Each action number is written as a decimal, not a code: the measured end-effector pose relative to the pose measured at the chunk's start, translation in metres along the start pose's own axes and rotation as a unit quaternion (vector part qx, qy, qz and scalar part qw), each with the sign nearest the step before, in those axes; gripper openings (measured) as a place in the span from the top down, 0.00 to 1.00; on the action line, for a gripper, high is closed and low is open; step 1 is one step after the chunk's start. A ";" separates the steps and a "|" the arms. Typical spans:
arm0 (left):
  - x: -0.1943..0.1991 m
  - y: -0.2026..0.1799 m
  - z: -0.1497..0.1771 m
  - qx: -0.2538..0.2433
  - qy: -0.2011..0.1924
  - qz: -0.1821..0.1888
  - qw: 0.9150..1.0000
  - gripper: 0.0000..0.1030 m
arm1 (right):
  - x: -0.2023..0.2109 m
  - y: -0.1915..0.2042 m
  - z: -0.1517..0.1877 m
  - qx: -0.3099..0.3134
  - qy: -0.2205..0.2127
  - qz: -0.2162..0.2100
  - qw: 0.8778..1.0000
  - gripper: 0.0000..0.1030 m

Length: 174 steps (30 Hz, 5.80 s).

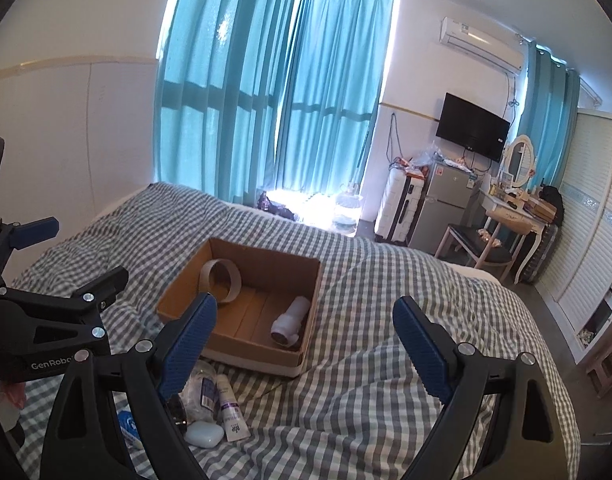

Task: Organize objects
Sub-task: 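Move both tools back toward the remaining items beside the box, then grasp the white figurine with the left tool while the right tool grasps the white toothpaste tube, then carry figurine and toothpaste tube into the box and open both tools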

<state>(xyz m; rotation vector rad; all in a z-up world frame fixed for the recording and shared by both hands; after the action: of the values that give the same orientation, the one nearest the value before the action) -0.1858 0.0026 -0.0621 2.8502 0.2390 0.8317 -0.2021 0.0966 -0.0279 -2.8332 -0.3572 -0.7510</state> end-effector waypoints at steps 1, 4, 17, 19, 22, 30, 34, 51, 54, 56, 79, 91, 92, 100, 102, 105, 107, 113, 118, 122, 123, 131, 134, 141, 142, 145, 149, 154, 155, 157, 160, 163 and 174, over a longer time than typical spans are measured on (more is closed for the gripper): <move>-0.003 0.000 0.006 0.000 0.007 0.002 1.000 0.02 | -0.004 0.002 0.006 0.001 0.007 -0.002 1.000 0.13; -0.012 -0.002 0.027 0.001 0.028 0.004 1.000 0.02 | -0.016 0.008 0.022 0.003 0.025 -0.006 1.000 0.13; -0.051 -0.021 0.108 -0.035 0.113 0.009 0.993 0.02 | -0.075 0.024 0.094 0.012 0.118 -0.030 0.992 0.13; -0.055 -0.024 0.116 -0.042 0.119 0.009 0.992 0.02 | -0.083 0.026 0.103 0.011 0.130 -0.034 0.991 0.13; -0.062 -0.026 0.129 -0.050 0.132 0.011 0.990 0.02 | -0.094 0.031 0.115 0.010 0.145 -0.041 0.988 0.13; -0.087 -0.024 0.159 -0.057 0.174 0.012 0.983 0.02 | -0.114 0.041 0.133 0.018 0.178 -0.053 0.983 0.13; -0.094 -0.016 0.163 -0.037 0.181 0.015 0.983 0.02 | -0.123 0.046 0.144 0.025 0.200 -0.058 0.978 0.13; -0.134 0.001 0.182 0.010 0.255 0.022 0.967 0.02 | -0.179 0.071 0.192 0.049 0.303 -0.089 0.948 0.35; -0.141 -0.005 0.178 -0.003 0.253 0.023 0.967 0.02 | -0.186 0.073 0.194 0.053 0.310 -0.089 0.945 0.41; -0.145 -0.008 0.178 -0.007 0.253 0.026 0.967 0.02 | -0.191 0.074 0.195 0.055 0.315 -0.089 0.943 0.43; -0.163 -0.038 0.184 -0.015 0.270 0.104 0.957 0.43 | -0.197 0.077 0.194 0.064 0.305 -0.095 0.945 0.79; -0.132 -0.036 0.178 -0.015 0.261 0.095 0.961 0.45 | -0.153 0.072 0.168 0.082 0.249 -0.073 0.962 0.84; -0.128 -0.035 0.176 -0.014 0.257 0.093 0.962 0.55 | -0.150 0.069 0.167 0.083 0.244 -0.072 0.963 0.84; -0.109 -0.022 0.166 -0.014 0.240 0.083 0.967 0.58 | -0.124 0.067 0.130 0.081 0.202 -0.066 0.974 0.84; -0.101 -0.018 0.164 -0.008 0.234 0.081 0.969 0.58 | -0.112 0.065 0.121 0.080 0.188 -0.065 0.977 0.84; -0.086 -0.013 0.149 -0.004 0.216 0.079 0.973 0.58 | -0.103 0.073 0.111 0.082 0.173 -0.063 0.979 0.84; -0.075 -0.009 0.135 -0.003 0.198 0.074 0.977 0.58 | -0.095 0.076 0.103 0.082 0.161 -0.062 0.982 0.84; -0.043 -0.002 0.097 0.003 0.148 0.083 0.985 0.58 | -0.064 0.078 0.078 0.085 0.125 -0.053 0.987 0.84; -0.021 0.000 0.066 0.008 0.111 0.092 0.990 0.58 | -0.041 0.075 0.060 0.085 0.098 -0.045 0.991 0.84; -0.004 -0.001 0.037 0.006 0.077 0.093 0.993 0.58 | -0.028 0.070 0.042 0.079 0.076 -0.040 0.993 0.84; 0.000 -0.001 0.029 0.005 0.069 0.094 0.993 0.58 | -0.026 0.069 0.037 0.078 0.071 -0.039 0.994 0.84; -0.002 -0.009 -0.023 -0.007 0.025 0.097 0.995 0.58 | -0.032 0.051 -0.008 0.056 0.041 -0.037 0.997 0.84; -0.015 -0.013 -0.040 -0.008 0.018 0.097 0.995 0.58 | -0.045 0.042 -0.024 0.047 0.035 -0.037 0.998 0.85; -0.067 -0.025 -0.069 -0.013 0.020 0.097 0.995 0.58 | -0.098 0.020 -0.054 0.030 0.039 -0.037 0.998 0.85; -0.076 -0.028 -0.072 -0.015 0.023 0.096 0.995 0.58 | -0.108 0.018 -0.056 0.028 0.042 -0.038 0.998 0.85; -0.104 -0.036 -0.073 -0.017 0.029 0.092 0.995 0.58 | -0.141 0.010 -0.059 0.019 0.053 -0.042 0.998 0.85; -0.147 -0.048 -0.064 -0.028 0.047 0.093 0.994 0.58 | -0.187 0.001 -0.051 0.003 0.073 -0.045 0.996 0.85; -0.191 -0.059 -0.046 -0.040 0.072 0.090 0.992 0.58 | -0.242 -0.009 -0.029 -0.014 0.106 -0.048 0.993 0.84; -0.200 -0.062 -0.042 -0.043 0.078 0.093 0.992 0.58 | -0.250 -0.010 -0.025 -0.016 0.111 -0.049 0.992 0.84; -0.211 -0.065 -0.034 -0.048 0.084 0.096 0.991 0.58 | -0.264 -0.010 -0.014 -0.020 0.122 -0.051 0.991 0.84; -0.224 -0.071 -0.023 -0.055 0.092 0.102 0.989 0.58 | -0.278 -0.011 -0.001 -0.025 0.134 -0.056 0.989 0.84; -0.236 -0.075 -0.014 -0.056 0.103 0.111 0.987 0.58 | -0.286 -0.011 0.010 -0.027 0.144 -0.062 0.987 0.85; -0.227 -0.079 -0.007 -0.072 0.090 0.113 0.987 0.37 | -0.275 -0.015 0.011 -0.054 0.138 -0.079 0.986 0.79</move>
<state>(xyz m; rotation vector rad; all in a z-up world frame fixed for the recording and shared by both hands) -0.3871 0.0353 -0.1890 2.7018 -0.1221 1.1048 -0.4330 0.0629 -0.1751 -2.7694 -0.5127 -1.2122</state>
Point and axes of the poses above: each gripper's, at about its wrist camera, not at the fingertips, and x roughly against the way its jaws point, y to its left, z to its underside, the point moved 9 cm from there along -x, roughly the way its jaws point, and after that the axes turned 5 degrees about -z, right-handed, at the moved point
